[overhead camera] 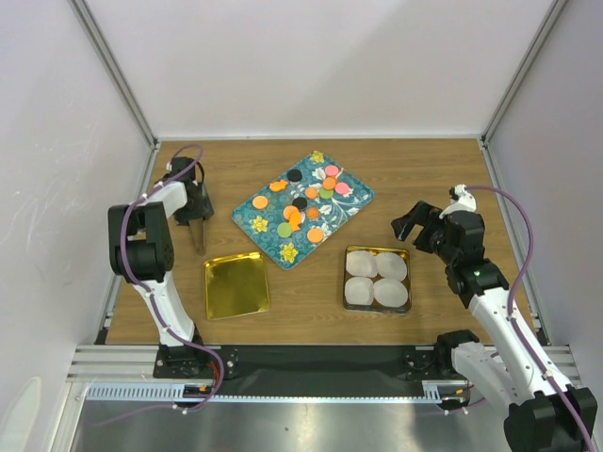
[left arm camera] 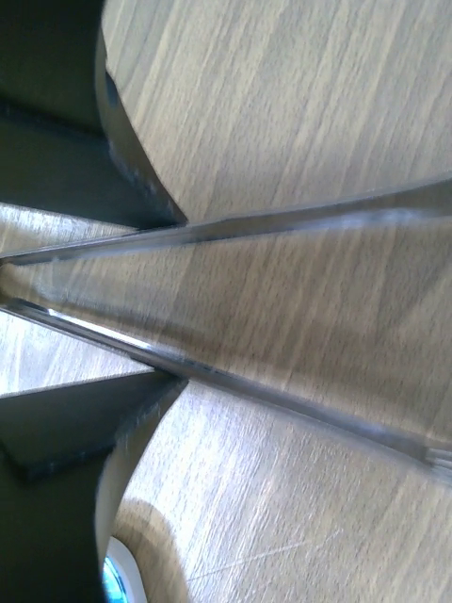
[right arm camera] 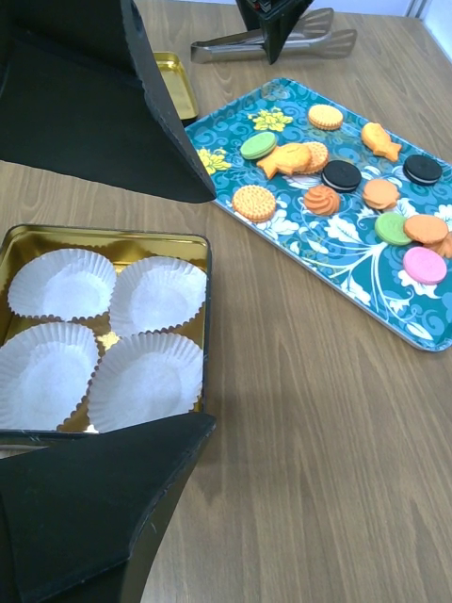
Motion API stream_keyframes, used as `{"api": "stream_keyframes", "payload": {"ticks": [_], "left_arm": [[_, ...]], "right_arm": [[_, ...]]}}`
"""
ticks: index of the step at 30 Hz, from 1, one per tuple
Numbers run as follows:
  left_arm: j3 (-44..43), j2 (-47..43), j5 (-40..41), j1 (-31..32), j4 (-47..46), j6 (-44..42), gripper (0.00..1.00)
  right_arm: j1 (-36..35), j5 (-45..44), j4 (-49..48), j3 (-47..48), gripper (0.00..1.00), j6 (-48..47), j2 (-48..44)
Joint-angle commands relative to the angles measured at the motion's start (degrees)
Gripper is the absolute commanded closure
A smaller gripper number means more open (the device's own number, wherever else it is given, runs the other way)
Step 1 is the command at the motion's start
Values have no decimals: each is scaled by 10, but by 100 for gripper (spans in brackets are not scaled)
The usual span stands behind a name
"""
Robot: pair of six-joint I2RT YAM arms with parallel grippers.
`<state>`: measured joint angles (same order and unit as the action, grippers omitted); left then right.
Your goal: Pack the cookies
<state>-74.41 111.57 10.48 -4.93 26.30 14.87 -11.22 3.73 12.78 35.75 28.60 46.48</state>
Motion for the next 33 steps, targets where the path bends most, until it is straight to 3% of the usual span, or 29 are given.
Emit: {"api": "stream_keyframes", "payload": {"ticks": [1,15,28,33], "left_arm": [[-7,12,-23,1,14,-5,38],[-21,-143,-11,18,38,48,40],[0,-282,-1,147,78,32,41],[32,-343,6,228,96,20,43]], "right_arm": [[2,-2,-16,1,0,-9,-8],[1,2,-20,-1,0,-8,-1],[1,3,-18,-2,0,-9,-1],[1,5,-20,-2,0,-9,1]]}}
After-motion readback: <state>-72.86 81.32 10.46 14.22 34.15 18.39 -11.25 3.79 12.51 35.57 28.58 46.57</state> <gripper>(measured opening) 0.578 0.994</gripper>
